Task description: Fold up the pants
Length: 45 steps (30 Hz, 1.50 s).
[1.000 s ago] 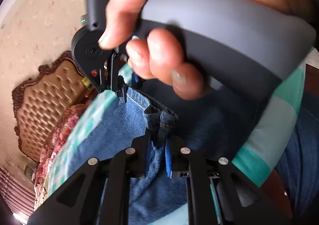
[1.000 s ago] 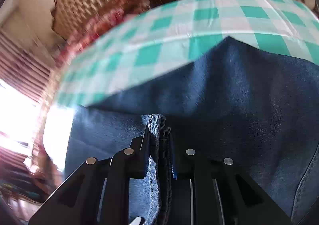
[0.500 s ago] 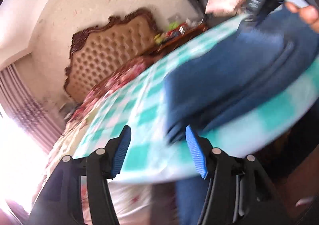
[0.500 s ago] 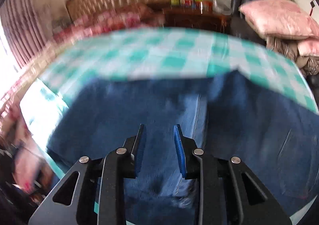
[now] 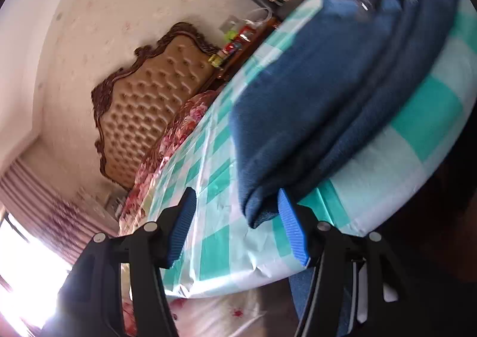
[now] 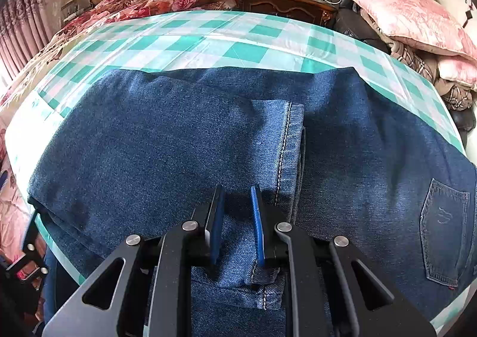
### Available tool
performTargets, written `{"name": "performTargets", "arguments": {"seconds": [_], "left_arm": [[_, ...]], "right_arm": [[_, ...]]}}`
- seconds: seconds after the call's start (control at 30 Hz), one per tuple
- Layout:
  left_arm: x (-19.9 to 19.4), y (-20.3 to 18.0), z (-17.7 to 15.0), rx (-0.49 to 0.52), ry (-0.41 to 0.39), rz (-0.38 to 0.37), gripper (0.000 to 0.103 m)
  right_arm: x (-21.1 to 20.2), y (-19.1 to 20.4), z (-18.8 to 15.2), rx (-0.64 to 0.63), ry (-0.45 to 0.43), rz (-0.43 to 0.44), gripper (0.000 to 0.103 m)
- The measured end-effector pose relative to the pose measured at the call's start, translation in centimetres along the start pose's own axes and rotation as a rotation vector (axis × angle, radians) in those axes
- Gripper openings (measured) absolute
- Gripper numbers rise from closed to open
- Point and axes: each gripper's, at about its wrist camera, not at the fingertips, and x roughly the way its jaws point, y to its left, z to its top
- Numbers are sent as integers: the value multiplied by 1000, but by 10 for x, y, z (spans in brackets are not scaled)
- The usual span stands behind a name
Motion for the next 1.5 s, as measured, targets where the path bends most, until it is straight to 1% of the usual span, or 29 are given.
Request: {"name": "performTargets", "arguments": {"seconds": [0.07,0.1,0.2,0.3,0.37,0.43,0.57,0.63,0.67,0.7,0.73,0.77,0.8,0.83,0.9,0.93,0.97,1.0,1.07,1.1,1.2,1.23,1.3,1.33,1.37,1.4,1.43,1.47,1.5], "left_arm": [[7,-2,-5,52,2,40,58],[11,5,-8,40,20,70,58],[13,21,-10,1,24,46,58],[12,4,-8,116,-17,72,58],[18,3,-8,130,-2,82,58],[29,6,-15,127,42,57,59],[23,4,-15,154,12,51,58],[11,15,-15,98,-16,-12,59],[3,24,-15,42,-25,-67,58],[-4,35,-15,-17,-29,-120,50],[-9,50,-13,-116,-27,-183,41],[-8,62,-9,-196,-22,-234,24],[-4,75,-5,-287,-19,-297,15],[7,89,1,-412,-16,-384,11],[32,98,7,-567,-6,-497,8],[52,92,6,-594,53,-535,8],[75,84,2,-595,148,-550,7],[87,84,-4,-611,183,-551,4],[86,94,0,-639,169,-556,4],[82,103,9,-633,136,-537,4],[96,116,38,-620,74,-570,4],[113,118,51,-626,67,-599,4],[156,113,64,-642,96,-724,4],[183,105,67,-618,175,-713,4],[202,104,67,-597,231,-641,2],[209,115,70,-636,219,-660,2],[209,122,70,-666,209,-650,2],[206,128,75,-674,185,-611,1],[204,129,77,-668,158,-620,2]], "right_arm": [[0,0,0,-2,2,-1,16],[0,0,0,-4,1,-1,15],[1,1,-1,-4,-2,-1,16],[1,3,0,-10,4,-16,16],[1,3,0,-15,5,-17,15],[2,2,0,-19,8,-8,15],[2,2,0,-16,9,-5,15],[2,1,0,-16,8,-4,15],[2,1,0,-14,8,-1,15],[2,1,0,-11,6,2,15],[2,1,-1,-10,4,5,15],[2,1,-1,-9,3,5,15],[2,2,-1,-9,1,1,16],[2,2,-1,-10,0,-2,16],[1,2,-1,-14,1,-3,15],[1,1,-1,-14,2,2,15],[1,0,-1,-13,3,8,15],[1,-2,-1,-9,5,22,15],[1,-4,-2,-4,0,36,15],[1,-5,-3,-5,-8,41,15],[0,-3,-3,-11,-12,34,15],[0,-4,-3,-12,-12,38,15],[0,-8,-3,2,-13,60,15],[1,-9,-3,13,-12,71,15],[1,-11,-3,22,-10,82,15],[1,-13,-3,31,-9,93,15],[1,-14,-3,35,-10,100,15],[1,-15,-4,39,-14,108,15],[0,-16,-4,44,-19,117,15]]}}
